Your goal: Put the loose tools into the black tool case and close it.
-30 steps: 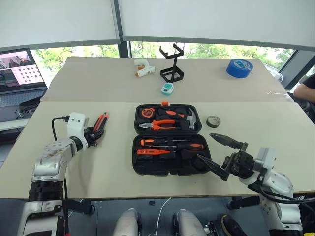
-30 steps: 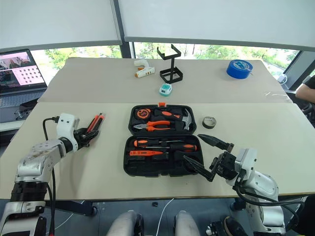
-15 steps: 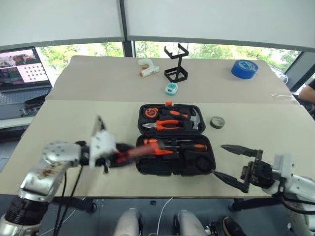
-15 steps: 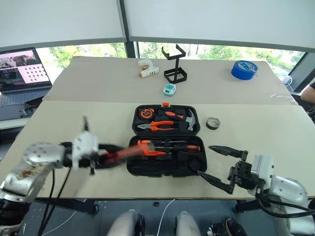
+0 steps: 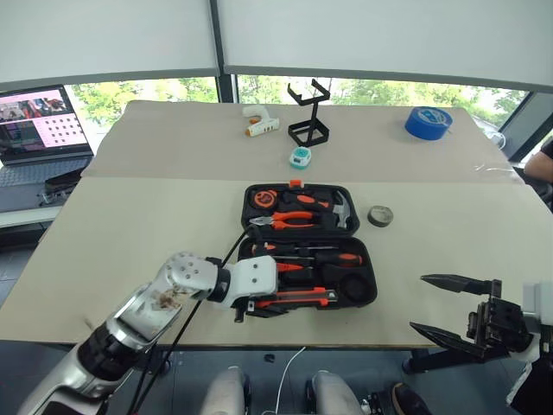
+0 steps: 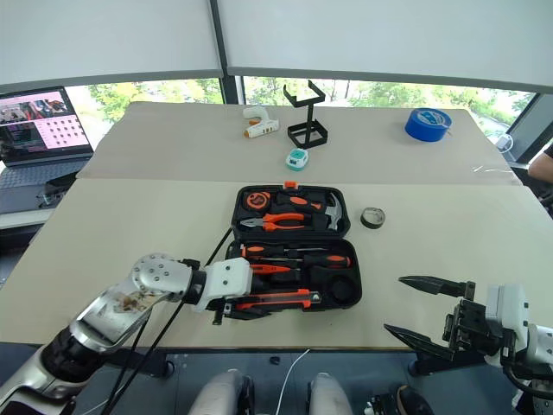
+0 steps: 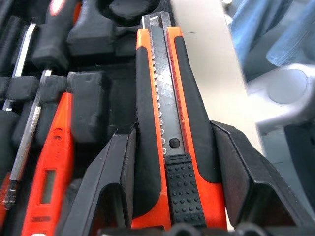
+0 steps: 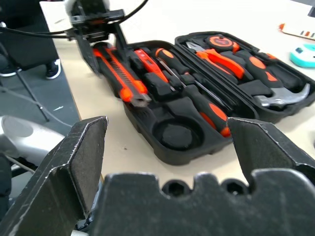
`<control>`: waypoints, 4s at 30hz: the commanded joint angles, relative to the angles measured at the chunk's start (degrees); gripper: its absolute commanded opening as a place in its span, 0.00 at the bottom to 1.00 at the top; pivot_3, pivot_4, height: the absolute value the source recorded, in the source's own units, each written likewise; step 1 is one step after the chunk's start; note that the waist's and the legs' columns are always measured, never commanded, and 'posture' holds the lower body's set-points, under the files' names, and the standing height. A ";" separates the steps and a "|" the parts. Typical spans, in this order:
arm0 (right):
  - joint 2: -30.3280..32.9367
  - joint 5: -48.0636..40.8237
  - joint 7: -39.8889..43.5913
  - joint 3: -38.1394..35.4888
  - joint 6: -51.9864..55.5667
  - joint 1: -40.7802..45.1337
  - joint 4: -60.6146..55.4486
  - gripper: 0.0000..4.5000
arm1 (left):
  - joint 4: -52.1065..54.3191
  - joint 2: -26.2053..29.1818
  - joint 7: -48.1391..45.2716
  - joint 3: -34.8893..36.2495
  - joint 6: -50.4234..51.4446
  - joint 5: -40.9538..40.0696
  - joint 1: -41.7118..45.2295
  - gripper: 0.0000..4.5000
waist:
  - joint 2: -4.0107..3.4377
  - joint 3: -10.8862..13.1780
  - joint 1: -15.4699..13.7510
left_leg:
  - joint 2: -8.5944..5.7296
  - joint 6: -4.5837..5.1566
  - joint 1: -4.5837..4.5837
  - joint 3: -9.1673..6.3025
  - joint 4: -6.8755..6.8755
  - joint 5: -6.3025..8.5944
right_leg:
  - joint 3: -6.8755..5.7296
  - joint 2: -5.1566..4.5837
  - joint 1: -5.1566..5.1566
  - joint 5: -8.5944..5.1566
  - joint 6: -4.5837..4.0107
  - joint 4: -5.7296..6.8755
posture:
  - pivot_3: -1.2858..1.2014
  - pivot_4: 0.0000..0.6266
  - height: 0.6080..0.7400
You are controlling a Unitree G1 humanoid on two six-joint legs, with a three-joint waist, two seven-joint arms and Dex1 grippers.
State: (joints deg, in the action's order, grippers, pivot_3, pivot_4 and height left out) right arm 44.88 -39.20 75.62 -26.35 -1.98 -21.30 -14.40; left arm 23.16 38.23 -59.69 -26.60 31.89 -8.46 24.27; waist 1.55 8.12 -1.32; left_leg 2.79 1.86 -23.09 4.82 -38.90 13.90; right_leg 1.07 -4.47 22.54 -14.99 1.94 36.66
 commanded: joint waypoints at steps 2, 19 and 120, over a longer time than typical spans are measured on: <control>0.53 -1.19 0.28 -3.39 1.00 -1.29 -1.51 1.00 | -2.54 -0.24 0.60 -1.01 1.87 2.08 2.34 0.40 | -0.01 -0.01 -0.06 | 0.00 0.00 0.03 -0.04 0.00 0.00 | 0.08 -0.01 -0.03 0.00 0.00 -0.03 | 0.52 0.24 1.00; 2.28 -1.17 0.32 -2.75 5.34 2.44 -2.79 1.00 | -1.53 1.07 -2.99 0.75 4.21 -1.75 5.57 0.40 | 0.00 0.00 0.40 | 0.02 0.00 0.21 -0.15 0.01 0.00 | 0.11 0.03 -0.19 0.00 -0.01 0.01 | 0.52 0.24 1.00; -5.26 14.20 -23.67 -4.35 -6.49 15.43 20.65 1.00 | -16.00 -3.38 -6.16 45.57 -21.70 -28.34 -18.19 0.99 | -0.39 -0.11 2.09 | 0.12 0.00 0.28 0.07 0.20 0.01 | 0.40 -0.08 -0.05 -0.07 -0.09 -0.02 | 0.52 0.24 1.00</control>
State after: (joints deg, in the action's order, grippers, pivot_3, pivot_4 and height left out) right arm 36.34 -25.33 50.53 -32.27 -10.88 -9.15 8.28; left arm 4.52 34.32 -66.45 19.31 10.60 -36.18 4.91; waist 1.16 8.01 0.77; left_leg 2.89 1.86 -22.77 4.93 -38.70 13.91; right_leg 1.53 -4.56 22.47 -15.06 1.86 36.65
